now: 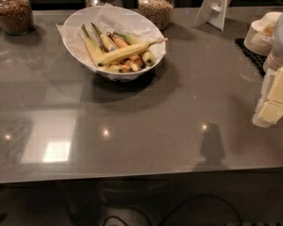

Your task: Pick banana from white bowl

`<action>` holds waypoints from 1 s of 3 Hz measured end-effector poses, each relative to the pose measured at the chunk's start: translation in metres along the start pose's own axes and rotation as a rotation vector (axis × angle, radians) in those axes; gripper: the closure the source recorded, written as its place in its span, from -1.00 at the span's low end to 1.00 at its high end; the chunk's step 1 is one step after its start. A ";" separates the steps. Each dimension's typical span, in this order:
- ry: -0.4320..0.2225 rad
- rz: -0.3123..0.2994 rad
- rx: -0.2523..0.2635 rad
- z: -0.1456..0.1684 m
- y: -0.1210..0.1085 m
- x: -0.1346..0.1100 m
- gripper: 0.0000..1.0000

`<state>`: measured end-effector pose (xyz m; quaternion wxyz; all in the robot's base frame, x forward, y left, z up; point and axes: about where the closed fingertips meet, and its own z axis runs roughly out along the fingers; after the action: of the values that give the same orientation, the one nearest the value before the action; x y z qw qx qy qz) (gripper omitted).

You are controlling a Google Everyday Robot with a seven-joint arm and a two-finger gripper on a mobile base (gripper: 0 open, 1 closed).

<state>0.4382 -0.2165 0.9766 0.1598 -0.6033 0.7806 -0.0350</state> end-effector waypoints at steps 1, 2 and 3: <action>-0.011 -0.010 0.018 -0.002 -0.002 -0.004 -1.00; -0.124 -0.072 0.061 0.005 -0.021 -0.030 -1.00; -0.289 -0.159 0.115 0.015 -0.056 -0.079 -1.00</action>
Offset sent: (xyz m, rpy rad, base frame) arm 0.0765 0.0608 0.0178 0.2214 -0.2662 0.2110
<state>0.5126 -0.1542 0.9924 0.3014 -0.6518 0.6959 -0.0050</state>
